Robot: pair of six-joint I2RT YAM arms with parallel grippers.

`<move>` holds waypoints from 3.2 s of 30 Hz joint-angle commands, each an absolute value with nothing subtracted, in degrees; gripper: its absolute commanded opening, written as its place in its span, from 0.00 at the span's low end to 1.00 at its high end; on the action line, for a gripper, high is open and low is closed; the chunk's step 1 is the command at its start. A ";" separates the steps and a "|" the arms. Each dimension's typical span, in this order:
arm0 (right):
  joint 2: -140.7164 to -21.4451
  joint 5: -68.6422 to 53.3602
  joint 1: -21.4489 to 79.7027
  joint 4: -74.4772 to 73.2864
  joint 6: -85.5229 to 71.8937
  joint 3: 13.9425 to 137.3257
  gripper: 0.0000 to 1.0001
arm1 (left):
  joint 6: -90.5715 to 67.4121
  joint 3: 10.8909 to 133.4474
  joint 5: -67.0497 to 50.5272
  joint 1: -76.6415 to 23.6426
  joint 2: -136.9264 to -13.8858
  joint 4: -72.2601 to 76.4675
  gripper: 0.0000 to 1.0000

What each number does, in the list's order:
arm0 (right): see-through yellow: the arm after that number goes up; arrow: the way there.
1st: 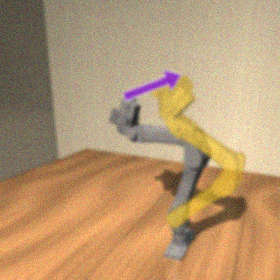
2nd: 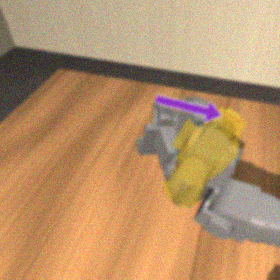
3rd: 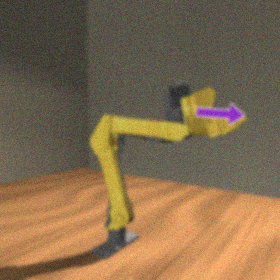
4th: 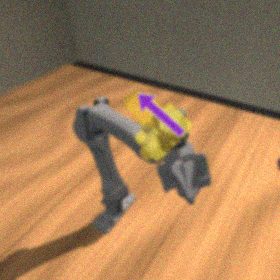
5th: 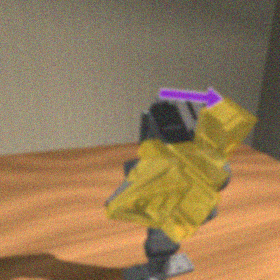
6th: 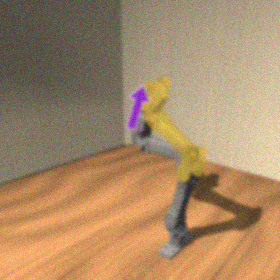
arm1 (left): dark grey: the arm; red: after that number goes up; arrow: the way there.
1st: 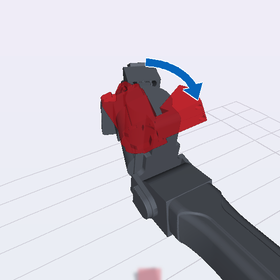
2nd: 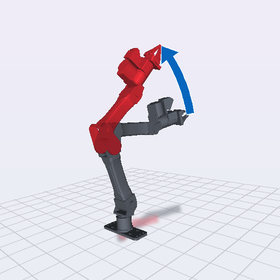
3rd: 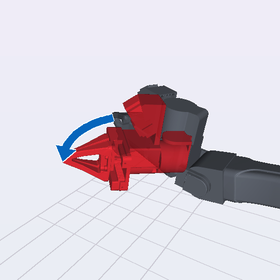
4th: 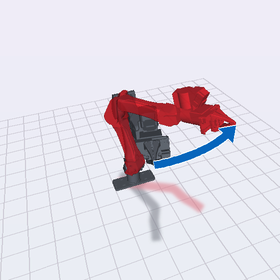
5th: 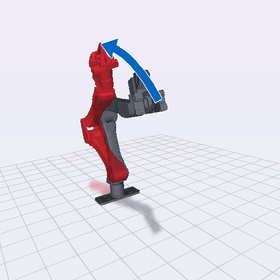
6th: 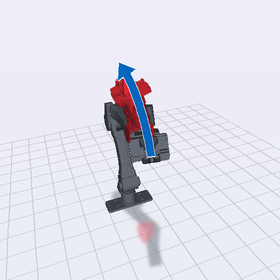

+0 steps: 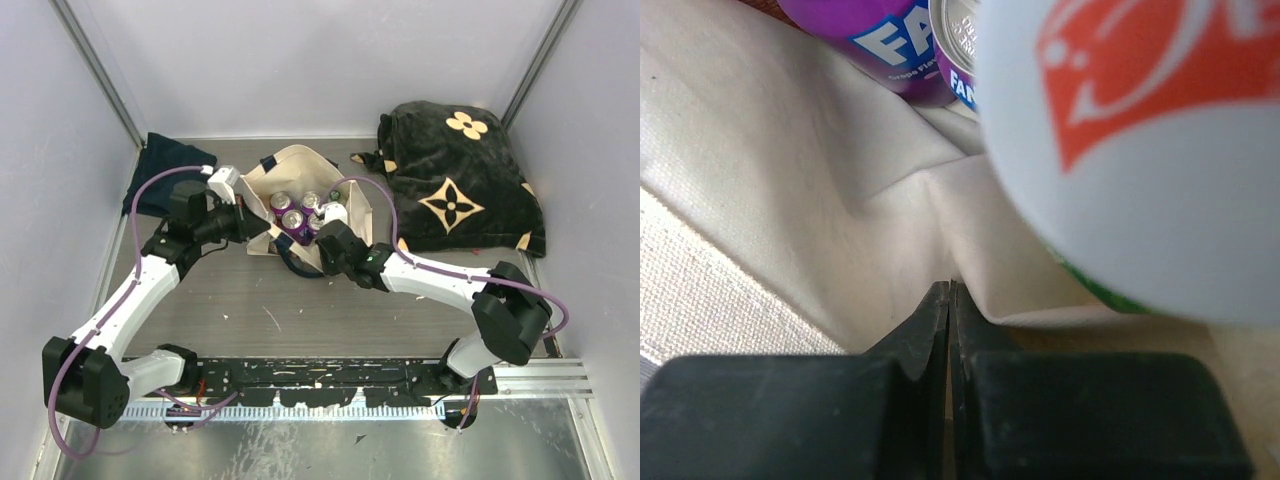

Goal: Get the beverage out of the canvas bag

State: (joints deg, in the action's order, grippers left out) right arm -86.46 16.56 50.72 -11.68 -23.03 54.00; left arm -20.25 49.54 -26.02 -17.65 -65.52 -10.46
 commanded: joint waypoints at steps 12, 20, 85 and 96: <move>-85.94 27.08 50.27 -28.26 -23.61 61.03 0.50 | -14.33 46.60 -21.58 -17.05 -68.34 -23.16 0.00; -88.29 35.99 49.85 -26.69 -22.35 68.15 0.70 | -13.92 44.68 -22.15 -18.10 -69.92 -23.29 0.00; -86.12 40.50 47.47 -18.79 -10.52 81.89 0.68 | -14.05 48.91 -22.92 -25.30 -77.01 -24.63 0.00; -88.05 41.20 45.50 -15.91 -7.11 85.10 0.69 | -14.15 48.96 -22.77 -25.93 -77.28 -24.79 0.00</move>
